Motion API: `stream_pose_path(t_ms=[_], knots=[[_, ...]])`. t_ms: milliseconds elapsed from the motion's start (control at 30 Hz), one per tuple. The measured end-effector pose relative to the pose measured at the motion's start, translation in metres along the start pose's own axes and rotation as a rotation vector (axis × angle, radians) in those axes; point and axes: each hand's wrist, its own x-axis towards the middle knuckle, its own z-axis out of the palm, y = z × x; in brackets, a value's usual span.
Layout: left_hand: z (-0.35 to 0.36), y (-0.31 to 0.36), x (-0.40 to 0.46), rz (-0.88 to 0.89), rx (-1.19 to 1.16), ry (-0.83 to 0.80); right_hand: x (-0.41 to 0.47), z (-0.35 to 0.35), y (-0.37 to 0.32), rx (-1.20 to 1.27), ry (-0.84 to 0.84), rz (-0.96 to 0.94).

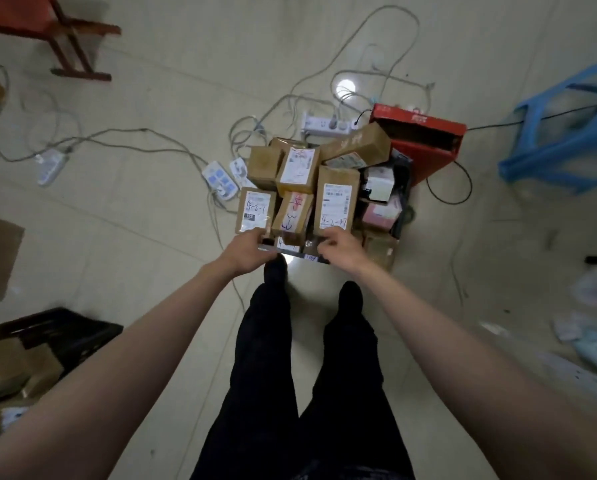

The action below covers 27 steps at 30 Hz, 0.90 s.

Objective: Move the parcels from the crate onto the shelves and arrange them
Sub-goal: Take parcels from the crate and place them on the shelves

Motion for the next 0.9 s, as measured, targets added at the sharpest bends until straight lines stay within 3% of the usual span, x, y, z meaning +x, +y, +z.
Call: stream_pose_path(t_ms=[233, 433, 667, 900], knots=[[0.019, -0.027, 0.116, -0.077, -0.228, -0.025, 0.105, 0.037, 0.026, 0.254, 0.009, 0.159], [0.037, -0.046, 0.168, -0.097, -0.335, -0.086, 0.16, 0.072, 0.037, 0.361, 0.03, 0.114], [0.039, -0.049, 0.159, -0.018, -0.354, -0.14, 0.156, 0.086, 0.036, 0.388, 0.052, 0.105], [0.009, -0.022, 0.08, 0.111, -0.33, -0.088, 0.079, 0.072, 0.019, 0.481, 0.182, 0.113]])
